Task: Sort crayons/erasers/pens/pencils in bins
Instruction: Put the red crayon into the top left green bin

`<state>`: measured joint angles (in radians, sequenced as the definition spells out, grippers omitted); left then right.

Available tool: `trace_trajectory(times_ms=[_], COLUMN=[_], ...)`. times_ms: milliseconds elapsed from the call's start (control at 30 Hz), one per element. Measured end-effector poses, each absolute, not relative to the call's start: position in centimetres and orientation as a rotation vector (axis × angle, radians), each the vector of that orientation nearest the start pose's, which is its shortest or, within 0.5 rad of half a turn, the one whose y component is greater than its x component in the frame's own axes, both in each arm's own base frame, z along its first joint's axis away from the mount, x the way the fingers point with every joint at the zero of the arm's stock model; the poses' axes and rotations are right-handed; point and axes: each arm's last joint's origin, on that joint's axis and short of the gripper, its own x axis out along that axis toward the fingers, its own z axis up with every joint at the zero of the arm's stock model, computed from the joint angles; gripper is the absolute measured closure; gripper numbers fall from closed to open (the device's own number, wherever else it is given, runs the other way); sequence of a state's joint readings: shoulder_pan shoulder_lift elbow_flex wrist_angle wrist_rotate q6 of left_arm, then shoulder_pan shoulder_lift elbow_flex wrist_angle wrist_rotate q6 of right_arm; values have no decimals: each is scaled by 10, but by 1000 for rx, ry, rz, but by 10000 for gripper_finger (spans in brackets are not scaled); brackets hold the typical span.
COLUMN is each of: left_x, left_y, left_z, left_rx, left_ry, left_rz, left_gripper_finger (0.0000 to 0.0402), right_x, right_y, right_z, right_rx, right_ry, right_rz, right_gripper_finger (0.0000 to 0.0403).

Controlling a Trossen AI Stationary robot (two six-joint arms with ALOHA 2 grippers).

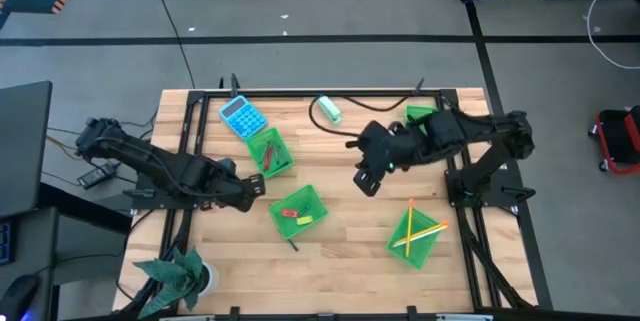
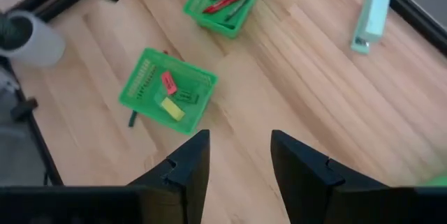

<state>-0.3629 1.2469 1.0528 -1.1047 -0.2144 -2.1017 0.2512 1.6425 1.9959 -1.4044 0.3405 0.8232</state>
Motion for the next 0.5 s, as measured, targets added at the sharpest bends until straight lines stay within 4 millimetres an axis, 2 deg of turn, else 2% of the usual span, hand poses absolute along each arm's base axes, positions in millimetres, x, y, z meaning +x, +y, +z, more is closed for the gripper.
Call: trace_trajectory(times_ms=[167, 333, 500], left_x=[209, 234, 252], left_y=[-56, -52, -49], left_z=[267, 254, 232], left_rx=[-1476, -1543, -1549], left_ry=[746, 703, 816], left_rz=[1258, 1249, 1301], left_gripper_finger=[266, 271, 271], right_x=[291, 292, 288], right_y=[48, 40, 38], right_z=[426, 427, 430], right_rx=[385, 318, 295], right_ry=[962, 980, 970], right_rz=[-369, -327, -322], right_gripper_finger=[245, 245, 245])
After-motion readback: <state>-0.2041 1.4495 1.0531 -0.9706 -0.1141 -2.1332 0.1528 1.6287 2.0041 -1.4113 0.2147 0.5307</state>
